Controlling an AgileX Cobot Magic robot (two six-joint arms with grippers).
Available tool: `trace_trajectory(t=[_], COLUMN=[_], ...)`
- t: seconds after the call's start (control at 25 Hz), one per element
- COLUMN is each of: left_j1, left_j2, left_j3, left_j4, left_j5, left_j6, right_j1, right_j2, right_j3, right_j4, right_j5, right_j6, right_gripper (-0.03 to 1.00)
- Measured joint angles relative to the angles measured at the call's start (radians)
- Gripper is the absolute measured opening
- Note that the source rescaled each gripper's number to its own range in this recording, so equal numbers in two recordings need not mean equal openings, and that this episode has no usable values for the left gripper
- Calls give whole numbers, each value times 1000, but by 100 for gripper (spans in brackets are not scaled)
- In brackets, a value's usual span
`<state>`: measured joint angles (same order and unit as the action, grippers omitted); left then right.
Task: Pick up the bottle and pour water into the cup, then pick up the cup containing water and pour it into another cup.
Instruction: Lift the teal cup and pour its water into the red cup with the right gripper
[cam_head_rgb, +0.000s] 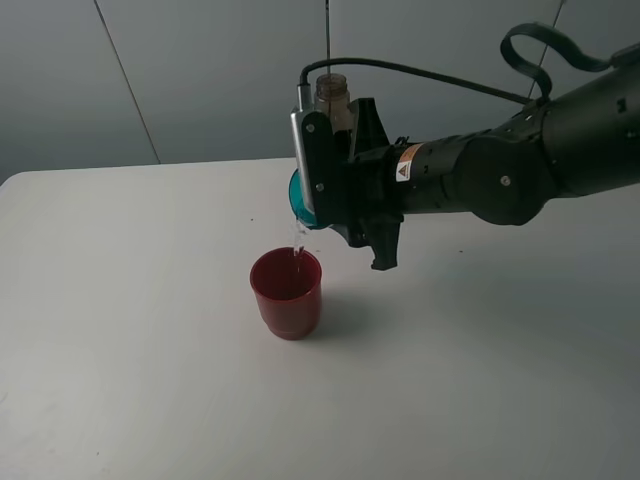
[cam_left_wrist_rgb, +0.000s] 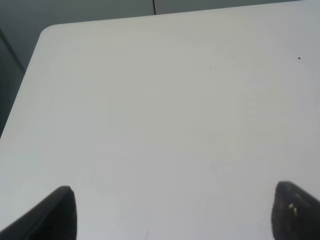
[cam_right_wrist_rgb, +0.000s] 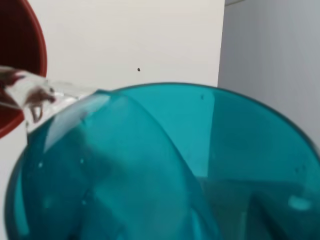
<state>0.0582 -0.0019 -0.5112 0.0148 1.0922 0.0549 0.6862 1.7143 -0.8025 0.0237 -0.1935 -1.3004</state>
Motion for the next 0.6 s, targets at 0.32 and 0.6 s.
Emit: trace_trajectory(t=[0.32, 0.6], left_j1=[0, 0], left_j2=[0, 0], left_j3=[0, 0], left_j4=[0, 0], left_j5=[0, 0], left_j6=[0, 0], right_j1=[0, 0], right_j2=[13, 39], right_j3=[-10, -20], right_j4=[92, 103], right_j5=[-41, -41], right_j6=[-88, -122], right_gripper=[8, 8])
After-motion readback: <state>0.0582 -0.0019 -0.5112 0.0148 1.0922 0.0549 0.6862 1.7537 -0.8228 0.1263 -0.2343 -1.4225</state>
